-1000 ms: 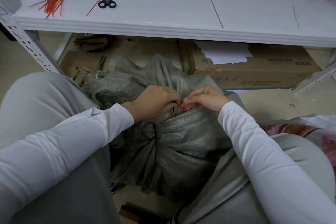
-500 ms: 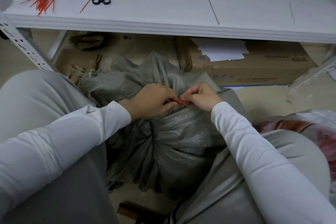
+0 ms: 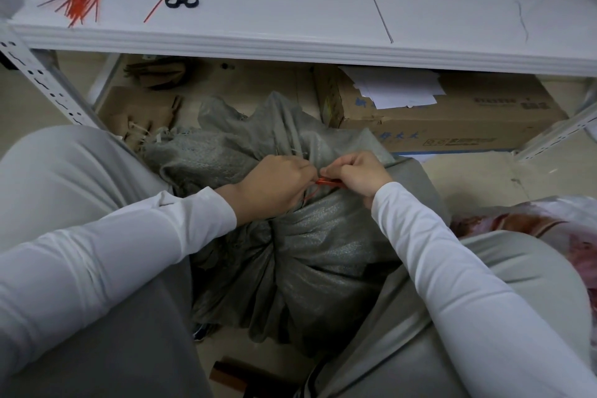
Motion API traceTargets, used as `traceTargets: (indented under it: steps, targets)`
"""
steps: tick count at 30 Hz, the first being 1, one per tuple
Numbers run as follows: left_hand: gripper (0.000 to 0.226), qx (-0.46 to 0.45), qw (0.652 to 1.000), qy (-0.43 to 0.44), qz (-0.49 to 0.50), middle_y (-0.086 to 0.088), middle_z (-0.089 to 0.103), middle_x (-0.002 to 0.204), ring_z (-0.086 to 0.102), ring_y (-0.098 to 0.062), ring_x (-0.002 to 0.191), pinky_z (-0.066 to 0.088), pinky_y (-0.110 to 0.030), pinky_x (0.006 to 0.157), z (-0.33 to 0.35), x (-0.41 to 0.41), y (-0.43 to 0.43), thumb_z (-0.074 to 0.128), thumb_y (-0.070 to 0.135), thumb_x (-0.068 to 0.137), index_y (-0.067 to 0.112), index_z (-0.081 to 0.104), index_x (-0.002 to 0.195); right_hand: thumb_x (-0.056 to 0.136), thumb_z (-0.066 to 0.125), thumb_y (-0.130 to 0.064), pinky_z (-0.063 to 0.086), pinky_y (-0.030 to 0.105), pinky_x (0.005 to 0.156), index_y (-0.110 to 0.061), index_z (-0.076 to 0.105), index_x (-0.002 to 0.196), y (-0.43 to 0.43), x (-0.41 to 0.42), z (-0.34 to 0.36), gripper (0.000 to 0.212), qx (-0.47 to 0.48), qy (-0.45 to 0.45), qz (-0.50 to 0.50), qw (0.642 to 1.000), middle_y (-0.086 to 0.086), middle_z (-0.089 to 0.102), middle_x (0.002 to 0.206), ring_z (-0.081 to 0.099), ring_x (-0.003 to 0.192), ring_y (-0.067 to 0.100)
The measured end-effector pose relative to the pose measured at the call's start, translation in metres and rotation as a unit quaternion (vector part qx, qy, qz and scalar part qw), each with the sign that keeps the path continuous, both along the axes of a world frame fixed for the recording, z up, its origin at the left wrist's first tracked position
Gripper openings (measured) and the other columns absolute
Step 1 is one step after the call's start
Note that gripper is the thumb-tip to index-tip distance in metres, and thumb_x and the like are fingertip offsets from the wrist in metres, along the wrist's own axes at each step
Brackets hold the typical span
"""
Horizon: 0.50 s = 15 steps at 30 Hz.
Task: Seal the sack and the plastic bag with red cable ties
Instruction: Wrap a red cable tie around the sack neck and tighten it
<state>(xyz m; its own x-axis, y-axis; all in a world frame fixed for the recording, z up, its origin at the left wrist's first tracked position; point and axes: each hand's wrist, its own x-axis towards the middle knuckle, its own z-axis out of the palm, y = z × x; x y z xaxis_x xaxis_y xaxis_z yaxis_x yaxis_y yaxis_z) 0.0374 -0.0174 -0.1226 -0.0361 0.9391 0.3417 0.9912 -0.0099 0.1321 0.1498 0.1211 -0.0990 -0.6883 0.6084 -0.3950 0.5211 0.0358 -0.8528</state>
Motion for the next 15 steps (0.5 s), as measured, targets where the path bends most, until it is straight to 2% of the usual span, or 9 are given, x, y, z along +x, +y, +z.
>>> traceTargets:
  steps: [2, 5, 8, 10, 12, 15]
  targets:
    - [0.005, -0.014, 1.0, 0.01, -0.012, -0.007, 0.062, 0.072, 0.06, -0.026, 0.061, 0.047, -0.032, 0.045, 0.0, 0.0, 0.0, 0.061, 0.012, 0.079, 0.008, 0.064, 0.08, 0.08, 0.073, -0.005, 0.051, 0.025, 0.075, 0.003, 0.073, 0.089, 0.0, 0.0, 0.0, 0.012, -0.012, -0.003, -0.008, 1.0, 0.009, 0.069, 0.074, 0.062, 0.072, 0.016]
    - [0.011, -0.023, 0.999, 0.015, -0.027, -0.007, 0.061, 0.071, 0.059, -0.025, 0.061, 0.048, -0.032, 0.045, 0.0, 0.002, -0.001, 0.072, 0.004, 0.07, 0.007, 0.064, 0.078, 0.08, 0.073, -0.006, 0.05, 0.023, 0.072, 0.002, 0.073, 0.089, -0.001, 0.0, -0.001, 0.012, -0.007, -0.009, -0.006, 1.0, 0.008, 0.068, 0.073, 0.061, 0.07, 0.015]
    - [0.006, -0.008, 1.0, 0.007, -0.012, -0.006, 0.062, 0.074, 0.06, -0.025, 0.062, 0.048, -0.032, 0.046, 0.001, -0.001, 0.0, 0.069, 0.008, 0.077, 0.008, 0.064, 0.081, 0.08, 0.073, -0.005, 0.049, 0.018, 0.068, -0.003, 0.074, 0.079, 0.001, 0.0, 0.0, 0.003, -0.001, 0.004, -0.011, 1.0, 0.005, 0.068, 0.07, 0.062, 0.067, 0.011]
    - [0.003, -0.01, 1.0, 0.007, -0.016, -0.007, 0.062, 0.075, 0.06, -0.026, 0.063, 0.049, -0.035, 0.048, 0.004, -0.004, 0.002, 0.066, 0.009, 0.081, 0.008, 0.064, 0.083, 0.08, 0.074, -0.006, 0.052, 0.02, 0.073, -0.007, 0.074, 0.075, 0.003, -0.001, -0.001, 0.005, 0.011, 0.016, -0.019, 1.0, 0.005, 0.07, 0.072, 0.064, 0.07, 0.013]
    - [0.003, -0.017, 0.999, 0.011, -0.037, -0.007, 0.062, 0.074, 0.06, -0.026, 0.063, 0.049, -0.035, 0.05, 0.006, -0.007, 0.005, 0.061, 0.01, 0.084, 0.009, 0.063, 0.083, 0.079, 0.074, -0.007, 0.053, 0.024, 0.077, -0.006, 0.075, 0.077, 0.001, -0.001, -0.003, 0.003, 0.018, 0.021, -0.033, 0.999, 0.008, 0.072, 0.077, 0.065, 0.075, 0.016]
    - [0.015, -0.018, 0.997, 0.027, -0.067, -0.005, 0.061, 0.07, 0.059, -0.025, 0.061, 0.048, -0.031, 0.05, 0.009, -0.01, 0.007, 0.05, 0.017, 0.085, 0.011, 0.062, 0.08, 0.08, 0.074, -0.008, 0.053, 0.026, 0.078, -0.003, 0.075, 0.084, -0.002, -0.001, -0.006, 0.007, 0.021, 0.011, -0.052, 0.998, 0.012, 0.073, 0.083, 0.066, 0.079, 0.018]
